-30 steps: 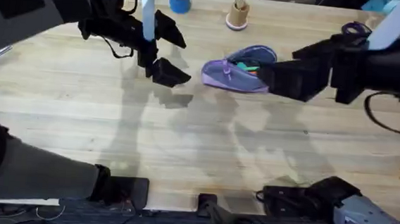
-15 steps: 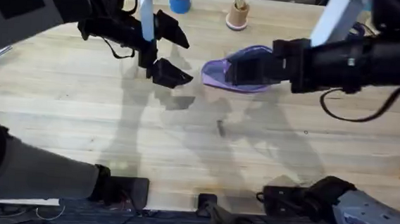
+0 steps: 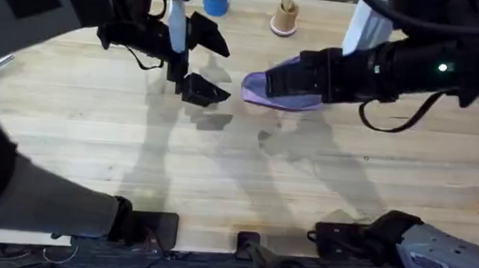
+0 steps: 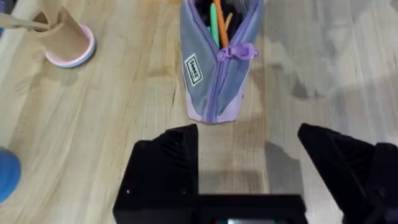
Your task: Unzip the bag, pick up the pens from the table one at a time and place them inside, then zip the bag closed.
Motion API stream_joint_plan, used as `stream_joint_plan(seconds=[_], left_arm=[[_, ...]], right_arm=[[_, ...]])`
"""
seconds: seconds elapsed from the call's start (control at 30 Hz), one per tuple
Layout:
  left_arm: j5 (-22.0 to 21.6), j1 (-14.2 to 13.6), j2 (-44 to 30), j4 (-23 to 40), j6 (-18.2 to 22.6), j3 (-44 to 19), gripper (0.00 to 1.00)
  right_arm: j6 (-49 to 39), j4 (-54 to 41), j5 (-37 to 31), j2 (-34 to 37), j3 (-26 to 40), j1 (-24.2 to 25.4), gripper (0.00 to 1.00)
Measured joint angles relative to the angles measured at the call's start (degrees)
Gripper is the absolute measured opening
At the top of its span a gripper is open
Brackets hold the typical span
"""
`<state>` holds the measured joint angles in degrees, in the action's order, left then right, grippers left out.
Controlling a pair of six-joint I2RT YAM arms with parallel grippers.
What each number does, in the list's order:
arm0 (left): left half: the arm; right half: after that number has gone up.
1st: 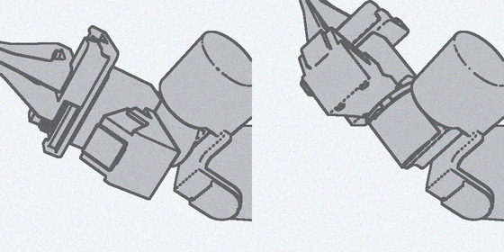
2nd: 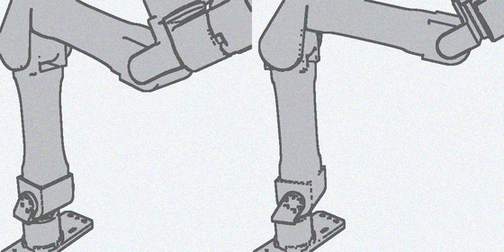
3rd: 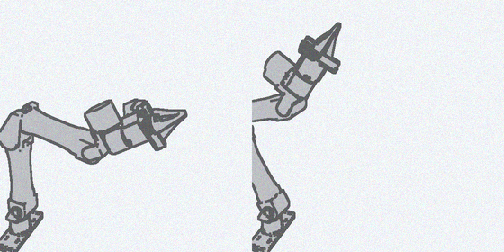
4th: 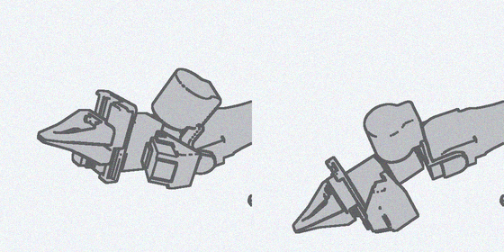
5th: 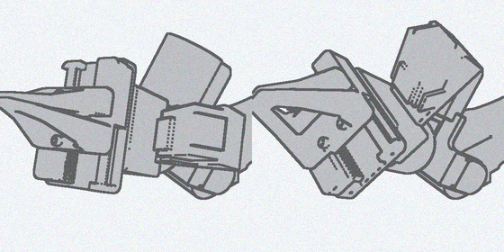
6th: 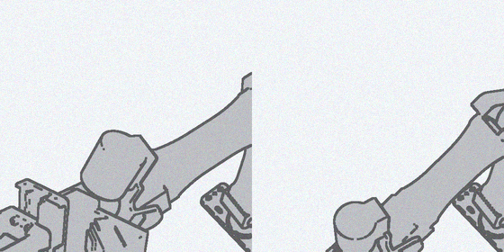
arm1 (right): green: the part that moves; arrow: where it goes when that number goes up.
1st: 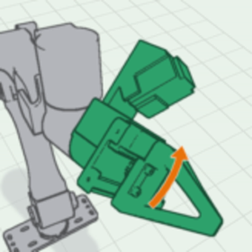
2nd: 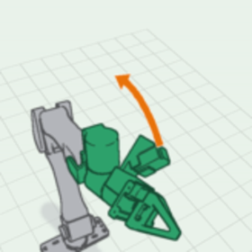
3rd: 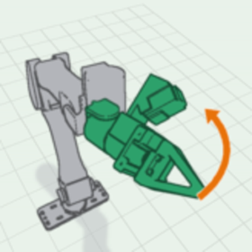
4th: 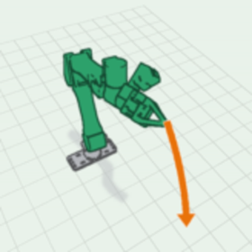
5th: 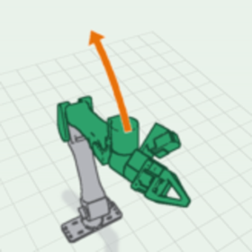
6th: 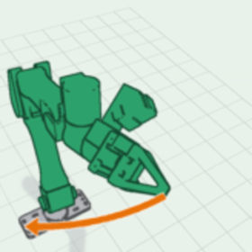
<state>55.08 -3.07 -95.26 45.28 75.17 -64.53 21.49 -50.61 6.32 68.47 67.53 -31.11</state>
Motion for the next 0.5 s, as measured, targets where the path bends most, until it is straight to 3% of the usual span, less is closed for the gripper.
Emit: stream_joint_plan(seconds=[0.27, 0.5], left_arm=[[2.7, 0.0, -6.8, -0.7, 1.6, 0.0, 0.995], [3.6, 0.0, -7.2, -0.8, 2.0, 0.0, 0.995]], right_arm=[[0.5, 9.8, -2.1, 0.0, -6.1, -0.9, 0.996], [3.5, 15.5, -2.3, 3.6, -9.9, -1.6, 0.996]])
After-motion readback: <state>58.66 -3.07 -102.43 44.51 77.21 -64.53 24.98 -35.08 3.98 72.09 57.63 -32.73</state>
